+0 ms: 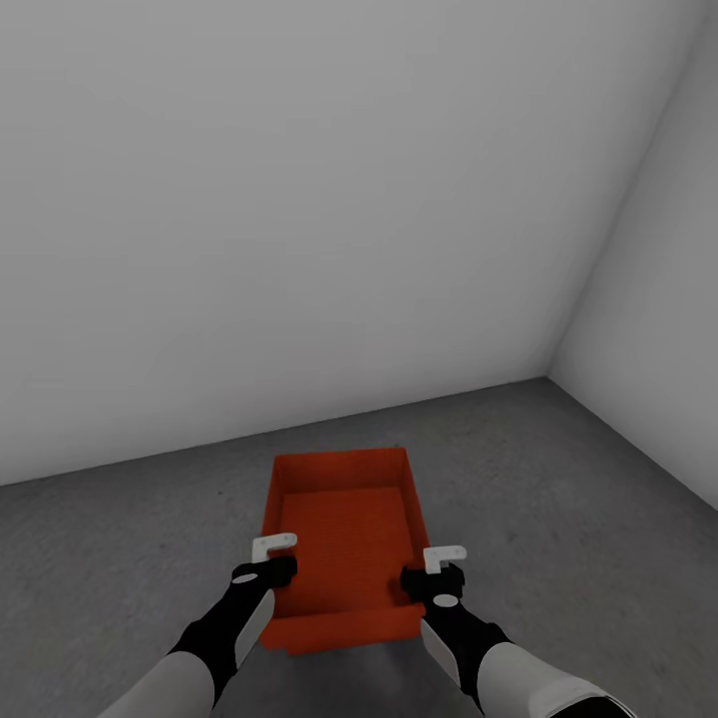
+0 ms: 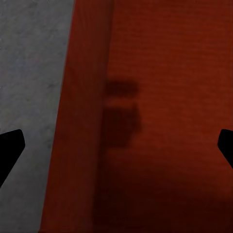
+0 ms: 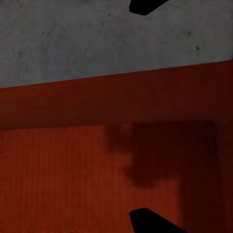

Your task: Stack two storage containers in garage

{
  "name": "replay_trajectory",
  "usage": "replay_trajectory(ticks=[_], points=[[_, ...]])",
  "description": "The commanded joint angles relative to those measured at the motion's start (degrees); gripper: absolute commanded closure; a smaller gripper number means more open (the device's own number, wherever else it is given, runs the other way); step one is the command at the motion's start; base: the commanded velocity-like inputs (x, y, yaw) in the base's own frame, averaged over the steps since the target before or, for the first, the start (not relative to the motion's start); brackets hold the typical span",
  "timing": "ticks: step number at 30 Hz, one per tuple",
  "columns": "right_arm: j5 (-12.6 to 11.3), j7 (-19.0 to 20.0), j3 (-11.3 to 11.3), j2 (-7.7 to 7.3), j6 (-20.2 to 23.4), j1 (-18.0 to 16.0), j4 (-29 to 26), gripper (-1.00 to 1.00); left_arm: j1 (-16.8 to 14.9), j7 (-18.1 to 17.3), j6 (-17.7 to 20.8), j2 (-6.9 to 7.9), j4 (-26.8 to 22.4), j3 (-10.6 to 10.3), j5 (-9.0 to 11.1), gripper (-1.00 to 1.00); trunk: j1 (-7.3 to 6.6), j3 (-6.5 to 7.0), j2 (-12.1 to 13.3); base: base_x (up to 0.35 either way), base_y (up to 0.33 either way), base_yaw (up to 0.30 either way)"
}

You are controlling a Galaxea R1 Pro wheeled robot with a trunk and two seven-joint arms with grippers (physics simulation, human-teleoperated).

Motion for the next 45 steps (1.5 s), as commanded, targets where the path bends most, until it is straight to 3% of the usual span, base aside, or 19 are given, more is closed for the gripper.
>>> replay_trajectory(ticks=[1, 16, 22, 27, 30, 33, 34, 39, 40, 45], points=[[-0.5, -0.3, 0.5, 0.00, -0.2, 0.0, 0.1, -1.00, 0.0, 0.5, 0.3, 0.05, -0.1, -0.5, 0.6, -1.00, -0.23, 0.14, 0.4, 0.000, 0.000, 0.000], [-0.2, -0.1, 0.8, 0.00, 0.5, 0.0, -0.5, -1.00, 0.0, 0.5, 0.5, 0.16, -1.3, -0.3, 0.5, -1.00, -3.53, 2.83, 6.4, 0.000, 0.000, 0.000], [0.1, 0.0, 0.9, 0.00, 6.6, 0.0, -7.9, -1.00, 0.0, 0.6, 1.3, 0.28, -3.8, -0.1, 0.5, -1.00, -4.85, 3.91, 8.8, 0.000, 0.000, 0.000], [-0.1, 0.0, 0.6, -0.32, 17.2, 0.0, -19.3, -1.00, -0.1, 0.6, 6.0, 0.63, -8.5, -0.2, 0.5, -1.00, -5.94, 4.81, 10.8, 0.000, 0.000, 0.000], [-0.3, 0.1, 0.3, -4.12, 22.6, 0.0, -24.5, -1.00, 0.0, 0.5, 8.6, 2.16, -10.5, 0.2, 0.6, -1.00, -6.60, 5.34, 12.0, 0.000, 0.000, 0.000], [-0.4, 0.2, 0.0, -6.27, 24.1, 0.0, -26.0, -1.00, 0.0, 0.5, 9.4, 3.98, -11.1, 1.3, 1.2, -1.00, -7.26, 5.88, 13.2, 0.000, 0.000, 0.000], [-0.4, 0.2, -0.2, -7.62, 24.7, 0.0, -26.5, -1.00, 0.0, 0.5, 9.7, 5.17, -11.3, 2.4, 1.8, -1.00, -7.48, 6.06, 13.6, 0.000, 0.000, 0.000], [-0.4, 0.3, -0.9, -10.85, 25.4, 0.0, -27.1, -1.00, 0.0, 0.3, 10.2, 8.40, -10.8, 5.4, 4.2, -1.00, -8.58, 6.96, 15.6, 0.000, 0.000, 0.000], [-0.5, 0.3, -1.0, -11.87, 25.4, 0.0, -26.9, -1.00, 0.0, 0.3, 10.3, 9.58, -10.1, 6.0, 4.8, -1.00, -8.80, 7.14, 16.0, 0.000, 0.000, 0.000], [-0.7, 0.3, -1.2, -15.40, 25.1, 0.0, -24.7, -1.00, 0.0, 0.0, 10.4, 12.29, -5.8, 6.7, 5.5, -1.00, -9.90, 8.04, 18.0, 0.000, 0.000, 0.000]])
